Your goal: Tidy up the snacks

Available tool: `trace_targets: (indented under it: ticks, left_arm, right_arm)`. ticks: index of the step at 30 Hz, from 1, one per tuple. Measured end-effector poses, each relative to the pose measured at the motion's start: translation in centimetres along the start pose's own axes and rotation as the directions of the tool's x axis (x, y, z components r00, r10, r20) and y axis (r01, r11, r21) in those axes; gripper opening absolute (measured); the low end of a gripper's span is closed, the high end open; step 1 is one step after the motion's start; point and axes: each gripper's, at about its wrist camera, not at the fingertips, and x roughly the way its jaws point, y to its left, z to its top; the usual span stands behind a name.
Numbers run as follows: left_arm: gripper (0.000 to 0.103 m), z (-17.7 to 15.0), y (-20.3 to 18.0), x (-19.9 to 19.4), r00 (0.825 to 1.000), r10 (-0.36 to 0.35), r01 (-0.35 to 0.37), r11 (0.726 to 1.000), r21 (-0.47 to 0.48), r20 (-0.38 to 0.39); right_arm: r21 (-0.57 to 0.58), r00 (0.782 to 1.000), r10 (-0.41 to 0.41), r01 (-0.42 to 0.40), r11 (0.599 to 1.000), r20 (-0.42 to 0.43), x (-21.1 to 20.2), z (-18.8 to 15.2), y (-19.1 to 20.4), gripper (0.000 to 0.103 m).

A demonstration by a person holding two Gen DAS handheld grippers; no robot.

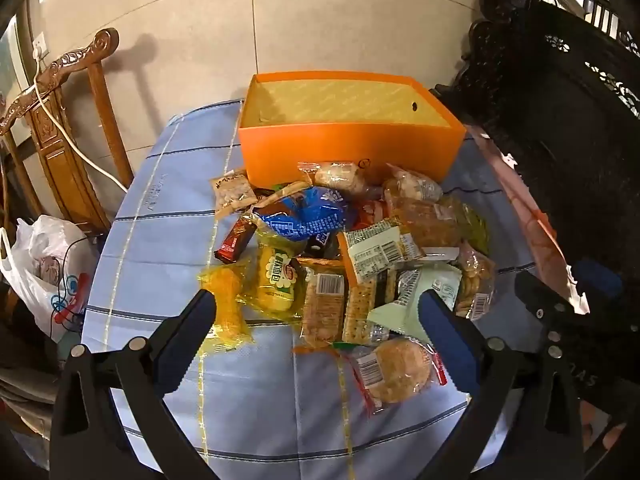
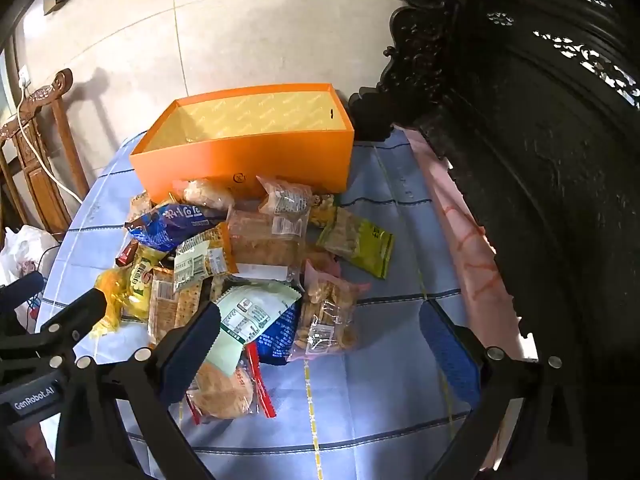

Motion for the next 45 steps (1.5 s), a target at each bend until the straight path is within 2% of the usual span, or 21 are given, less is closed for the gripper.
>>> trace_targets:
  ticks: [9,15,22,45]
  left_arm:
    - [0.099,-0.14,-0.08,0.23,1.0,0.012,-0.011,1.0,0.008,-0.015]
    - [0.099,-0.33,-0.12,0.5,0.999,0.021,-0.02,1.0,0.016,-0.028]
    - [0.099,-0.31,0.1,0.55,0.999,0.022,-0.022,1.0,0.002,-0.036]
    - [0.099,-0.18,0.45,0.24,0.999,0.038,-0.038,0.999,-0.016,-0.022]
  right_arm:
    - [-0.003,1.0,-0.02,0.02,1.0,-0.003,-0.15,-0.11,0.24,0.099]
    - [0.025,1.0,0.017,-0.016,1.0,-0.024,0.18,-0.03,0.12,0.1]
    - [0.023,1.0,0.018,-0.017,1.0,-0.018,-0.02,0.18,0.08,0.1]
    - [0.005,1.0,-0.011,0.011,1.0,-0.01,-0.24,0.09,0.16,0.099]
